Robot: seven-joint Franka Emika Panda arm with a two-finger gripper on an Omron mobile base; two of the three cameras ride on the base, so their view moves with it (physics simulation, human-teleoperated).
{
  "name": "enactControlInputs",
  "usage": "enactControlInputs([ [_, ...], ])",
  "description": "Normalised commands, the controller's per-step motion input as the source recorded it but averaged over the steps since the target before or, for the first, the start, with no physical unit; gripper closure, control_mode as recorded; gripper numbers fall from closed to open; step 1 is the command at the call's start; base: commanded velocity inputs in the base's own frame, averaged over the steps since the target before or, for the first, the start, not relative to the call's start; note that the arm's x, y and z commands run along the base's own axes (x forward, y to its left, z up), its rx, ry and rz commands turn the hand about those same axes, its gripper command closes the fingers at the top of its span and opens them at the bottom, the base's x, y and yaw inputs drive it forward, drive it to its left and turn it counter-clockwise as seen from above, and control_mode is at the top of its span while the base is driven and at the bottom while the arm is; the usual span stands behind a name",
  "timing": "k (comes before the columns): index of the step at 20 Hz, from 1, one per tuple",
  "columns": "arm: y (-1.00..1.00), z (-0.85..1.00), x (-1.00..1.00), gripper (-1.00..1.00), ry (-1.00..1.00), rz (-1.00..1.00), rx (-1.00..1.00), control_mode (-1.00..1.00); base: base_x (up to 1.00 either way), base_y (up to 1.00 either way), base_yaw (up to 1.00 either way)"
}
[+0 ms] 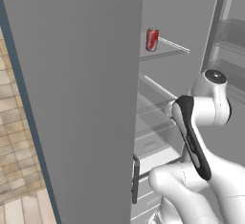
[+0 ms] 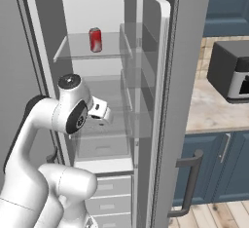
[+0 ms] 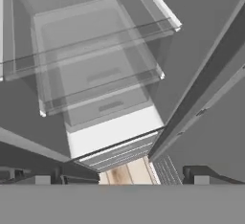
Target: Open the fridge, grab two sodas, and place both sodas inside the bowl with ice on the dining counter.
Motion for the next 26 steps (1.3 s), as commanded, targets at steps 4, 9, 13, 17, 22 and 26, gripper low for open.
enactControlInputs([
  [4, 0.01, 0.73, 0.23, -1.00, -0.32, 0.05, 0.03, -1.00, 0.00, 0.00, 0.00],
  [9, 0.07, 0.62, 0.02, -1.00, -0.40, 0.03, 0.01, -1.00, 0.00, 0.00, 0.00],
  [13, 0.18, 0.69, 0.00, -1.00, -0.40, 0.01, 0.00, -1.00, 0.00, 0.00, 0.00],
  [17, 0.11, 0.60, 0.15, -1.00, -0.36, 0.00, 0.00, -1.00, 0.00, 0.00, 0.00],
  [22, 0.12, 0.63, 0.35, -1.00, -0.16, -0.01, 0.00, -1.00, 0.00, 0.00, 0.00],
  [26, 0.04, 0.33, 0.26, -1.00, -0.07, 0.00, 0.00, -1.00, 0.00, 0.00, 0.00],
])
